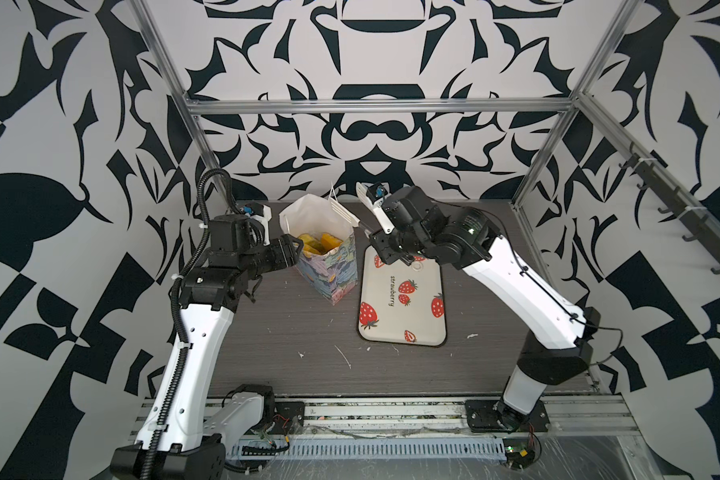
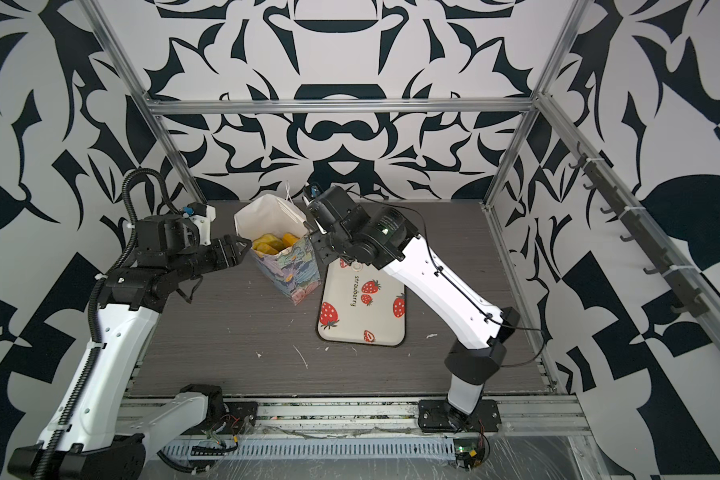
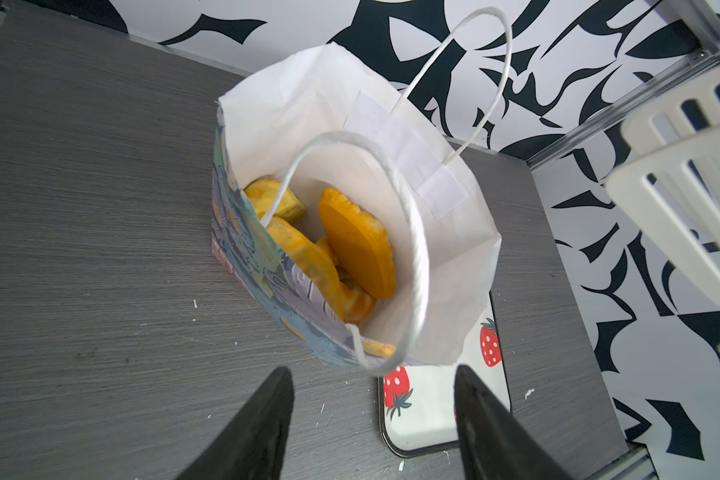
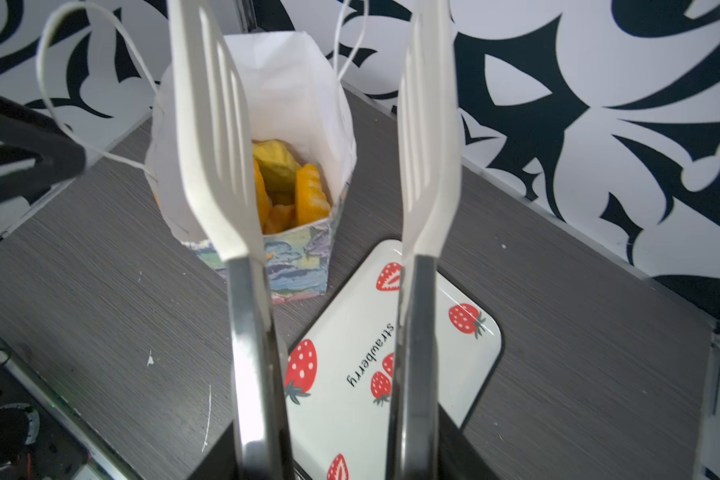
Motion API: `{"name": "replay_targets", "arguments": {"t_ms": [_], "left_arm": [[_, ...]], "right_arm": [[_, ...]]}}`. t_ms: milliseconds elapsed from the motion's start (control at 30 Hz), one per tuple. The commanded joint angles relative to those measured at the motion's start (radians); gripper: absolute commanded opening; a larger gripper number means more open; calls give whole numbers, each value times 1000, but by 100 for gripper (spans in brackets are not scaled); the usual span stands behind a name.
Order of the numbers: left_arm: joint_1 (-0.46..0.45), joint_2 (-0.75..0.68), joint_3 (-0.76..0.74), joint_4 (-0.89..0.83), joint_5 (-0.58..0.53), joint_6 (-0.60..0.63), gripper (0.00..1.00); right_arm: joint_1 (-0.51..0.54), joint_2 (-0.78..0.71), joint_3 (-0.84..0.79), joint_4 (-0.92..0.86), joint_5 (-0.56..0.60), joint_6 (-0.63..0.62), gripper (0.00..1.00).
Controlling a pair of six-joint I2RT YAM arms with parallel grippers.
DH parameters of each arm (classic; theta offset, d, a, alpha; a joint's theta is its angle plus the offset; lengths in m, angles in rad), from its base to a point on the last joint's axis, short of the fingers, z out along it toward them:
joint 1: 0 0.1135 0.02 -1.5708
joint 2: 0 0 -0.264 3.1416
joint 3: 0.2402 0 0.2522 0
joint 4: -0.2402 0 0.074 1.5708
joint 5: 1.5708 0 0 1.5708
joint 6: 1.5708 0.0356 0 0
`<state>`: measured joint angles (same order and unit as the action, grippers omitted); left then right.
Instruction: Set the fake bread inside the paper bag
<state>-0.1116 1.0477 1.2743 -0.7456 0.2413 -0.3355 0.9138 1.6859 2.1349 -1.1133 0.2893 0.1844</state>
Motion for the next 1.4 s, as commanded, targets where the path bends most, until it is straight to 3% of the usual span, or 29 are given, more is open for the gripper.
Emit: {"name": "replay_targets", "arguments": {"t_ms": [0,233,333,633,700,833,1233,1367], "left_arm": [[0,-24,0,-47,-23,9,72],[0,-59,-43,-66,-18,24,84],[0,-76,-71,-66,-25,26,100],[0,-126,-156,-61,-49,33,99],[0,-143,-184,-60,-95,12,99],[0,-172,-226,-65,-186,-16,99],[0,-199,-374,27,-227,-58,99],[1,-232,-461,130,-245,-32,99]], "right_arm": [[-65,-128,-131,104,31,26,54],[-234,-325,-391,142,-35,83,54],[-295,-383,-495,148,-60,99,54],[-463,-477,-739,166,-131,154,54],[-505,-482,-782,176,-153,162,54],[-564,-479,-846,194,-163,166,54],[-748,-433,-1040,315,-248,184,53],[-790,-410,-1086,362,-272,200,53]]}}
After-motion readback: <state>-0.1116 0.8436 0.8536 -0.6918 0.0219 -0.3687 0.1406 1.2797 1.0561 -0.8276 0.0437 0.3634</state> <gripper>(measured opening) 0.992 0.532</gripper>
